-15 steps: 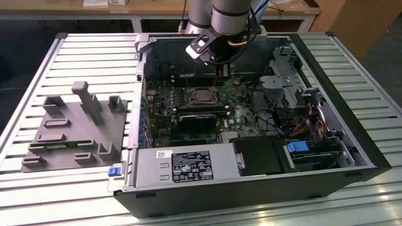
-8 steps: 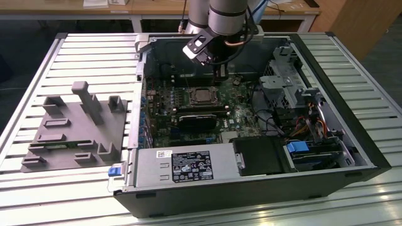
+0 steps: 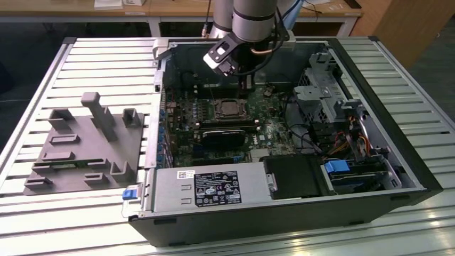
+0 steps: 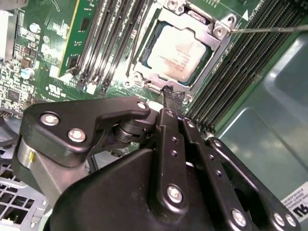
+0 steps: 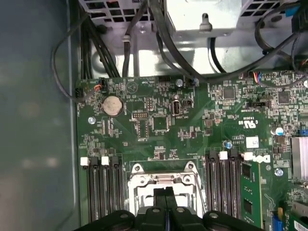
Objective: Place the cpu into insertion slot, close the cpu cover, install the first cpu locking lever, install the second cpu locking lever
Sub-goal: 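Close the cpu cover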
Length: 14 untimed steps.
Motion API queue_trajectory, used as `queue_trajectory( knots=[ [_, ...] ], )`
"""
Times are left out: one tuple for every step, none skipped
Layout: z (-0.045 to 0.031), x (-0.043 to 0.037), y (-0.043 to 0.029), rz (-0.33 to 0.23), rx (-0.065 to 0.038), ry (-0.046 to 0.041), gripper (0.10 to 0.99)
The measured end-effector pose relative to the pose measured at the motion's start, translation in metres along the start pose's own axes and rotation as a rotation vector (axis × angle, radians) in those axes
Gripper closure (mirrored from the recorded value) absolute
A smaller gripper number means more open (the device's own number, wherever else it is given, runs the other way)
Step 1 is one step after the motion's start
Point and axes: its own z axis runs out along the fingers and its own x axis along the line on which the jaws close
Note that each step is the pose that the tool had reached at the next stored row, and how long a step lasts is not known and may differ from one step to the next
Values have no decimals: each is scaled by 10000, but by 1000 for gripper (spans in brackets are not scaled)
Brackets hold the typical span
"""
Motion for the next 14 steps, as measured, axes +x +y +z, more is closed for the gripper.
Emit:
queue_trajectory(
  knots=[
    [5,-7,-8,0,0,0,980],
    [10,-14,-18,0,0,1,980],
    [14,-20,-32,0,0,0,980],
    [17,-26,-48,0,0,0,980],
    [21,-31,-64,-1,0,0,980],
    [26,-37,-79,0,0,1,980],
    [30,-42,-93,1,0,0,980],
    [37,-48,-103,0,-1,2,980],
    [43,-53,-110,1,0,1,980],
    [50,-58,-116,0,0,-1,980],
    [57,-62,-121,0,0,0,980],
    [64,-66,-126,0,0,0,980],
    [71,-69,-132,0,0,0,980],
    [76,-73,-138,0,0,-1,980]
  ],
)
